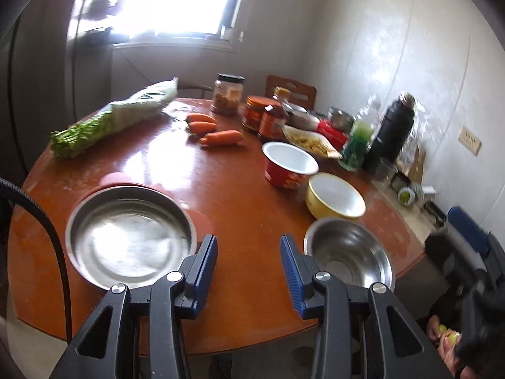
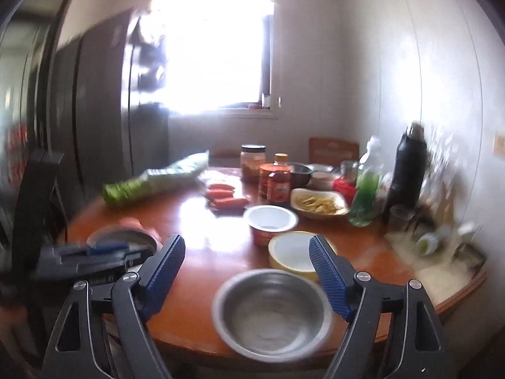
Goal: Organize plates and bowls
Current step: 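Move the left tool to the steel bowl and close on its rim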
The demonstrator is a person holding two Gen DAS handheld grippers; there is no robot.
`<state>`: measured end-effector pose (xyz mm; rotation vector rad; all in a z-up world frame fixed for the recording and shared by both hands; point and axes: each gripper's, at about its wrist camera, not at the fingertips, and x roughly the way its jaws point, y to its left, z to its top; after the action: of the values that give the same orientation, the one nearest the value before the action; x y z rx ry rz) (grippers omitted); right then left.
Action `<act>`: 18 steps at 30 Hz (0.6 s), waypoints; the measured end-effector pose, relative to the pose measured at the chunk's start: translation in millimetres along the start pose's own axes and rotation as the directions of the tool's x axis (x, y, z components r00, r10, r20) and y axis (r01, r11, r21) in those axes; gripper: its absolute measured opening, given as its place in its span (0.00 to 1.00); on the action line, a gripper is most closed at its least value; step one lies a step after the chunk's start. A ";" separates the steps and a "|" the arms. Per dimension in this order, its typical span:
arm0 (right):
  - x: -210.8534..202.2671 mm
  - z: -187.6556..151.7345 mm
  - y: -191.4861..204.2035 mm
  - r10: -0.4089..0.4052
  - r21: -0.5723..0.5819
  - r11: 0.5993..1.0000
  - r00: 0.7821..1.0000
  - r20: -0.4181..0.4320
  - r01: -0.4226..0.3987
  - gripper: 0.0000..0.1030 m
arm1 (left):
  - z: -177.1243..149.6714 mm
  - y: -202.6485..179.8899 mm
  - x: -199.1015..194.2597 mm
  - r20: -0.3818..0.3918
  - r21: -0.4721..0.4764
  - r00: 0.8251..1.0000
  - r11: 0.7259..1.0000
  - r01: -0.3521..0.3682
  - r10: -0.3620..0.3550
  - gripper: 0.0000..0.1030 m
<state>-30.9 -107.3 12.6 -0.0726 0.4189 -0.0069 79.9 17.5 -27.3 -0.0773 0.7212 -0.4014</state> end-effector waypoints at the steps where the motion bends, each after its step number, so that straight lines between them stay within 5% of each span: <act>1: 4.1 -5.6 -5.4 0.026 0.030 0.999 0.998 -0.049 -0.024 0.80 | -1.0 -3.2 2.6 -0.004 0.006 1.000 1.000 0.002 -0.002 0.40; 4: 16.0 -16.2 -19.3 0.098 0.126 0.989 0.984 -0.146 -0.079 0.80 | -4.1 -17.4 14.1 -0.033 0.037 0.999 0.999 0.003 -0.001 0.40; 7: 20.7 -27.4 -33.4 0.076 0.163 0.986 0.976 -0.204 -0.043 0.80 | -5.8 -31.7 27.8 -0.059 0.076 0.998 0.997 0.002 0.003 0.40; 18: 42.4 -51.2 -104.0 0.179 0.412 0.910 0.943 -0.281 -0.049 0.74 | -9.1 -53.2 66.0 -0.140 0.174 0.990 0.983 0.058 -0.033 0.40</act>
<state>-12.1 -215.4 -43.8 0.3652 0.7338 0.0131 101.0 -56.2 -64.6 0.1028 0.8164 -0.5169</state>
